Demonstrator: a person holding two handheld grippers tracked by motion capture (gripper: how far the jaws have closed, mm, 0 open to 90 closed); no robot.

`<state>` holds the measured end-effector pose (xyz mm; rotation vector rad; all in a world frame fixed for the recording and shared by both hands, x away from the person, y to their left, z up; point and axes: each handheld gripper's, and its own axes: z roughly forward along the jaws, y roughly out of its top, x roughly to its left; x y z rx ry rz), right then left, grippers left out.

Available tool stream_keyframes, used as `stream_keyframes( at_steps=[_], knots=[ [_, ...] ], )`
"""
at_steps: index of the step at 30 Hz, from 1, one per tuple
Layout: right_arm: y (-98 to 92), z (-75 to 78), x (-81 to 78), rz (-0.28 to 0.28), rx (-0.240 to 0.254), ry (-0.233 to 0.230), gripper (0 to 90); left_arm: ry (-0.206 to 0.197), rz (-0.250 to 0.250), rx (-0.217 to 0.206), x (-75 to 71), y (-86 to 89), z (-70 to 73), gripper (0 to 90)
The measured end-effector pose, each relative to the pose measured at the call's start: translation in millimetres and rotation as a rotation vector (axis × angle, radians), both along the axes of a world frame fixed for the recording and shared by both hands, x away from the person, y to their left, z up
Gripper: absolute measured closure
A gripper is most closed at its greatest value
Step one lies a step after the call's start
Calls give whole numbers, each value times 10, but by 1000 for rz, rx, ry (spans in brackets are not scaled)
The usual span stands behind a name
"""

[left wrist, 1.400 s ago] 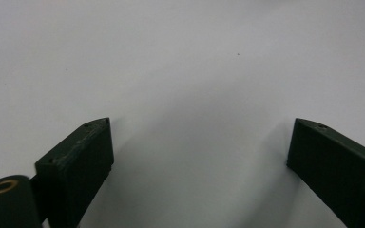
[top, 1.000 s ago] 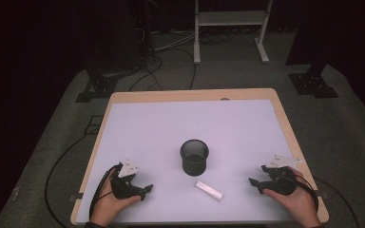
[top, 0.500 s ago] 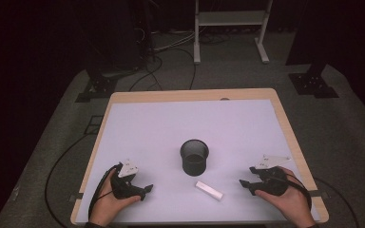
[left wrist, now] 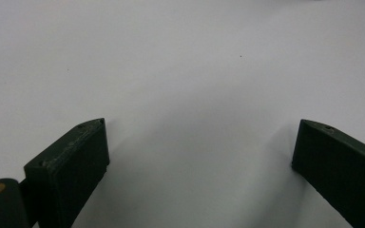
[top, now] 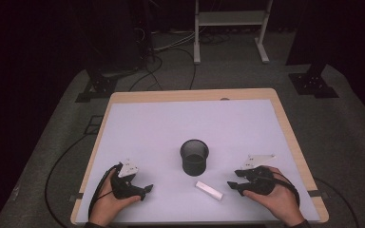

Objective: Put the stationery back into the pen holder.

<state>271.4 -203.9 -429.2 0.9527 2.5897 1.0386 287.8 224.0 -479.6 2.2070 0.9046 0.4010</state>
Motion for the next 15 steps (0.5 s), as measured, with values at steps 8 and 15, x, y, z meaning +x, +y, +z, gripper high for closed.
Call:
stream_keyframes(
  at_steps=[8,15],
  knots=[
    [184,73,2,51,-13,29,532,0,0,0,0,0,0,39],
    [352,111,33,86,-37,55,559,2,1,-2,-1,0,0,39]
  ],
)
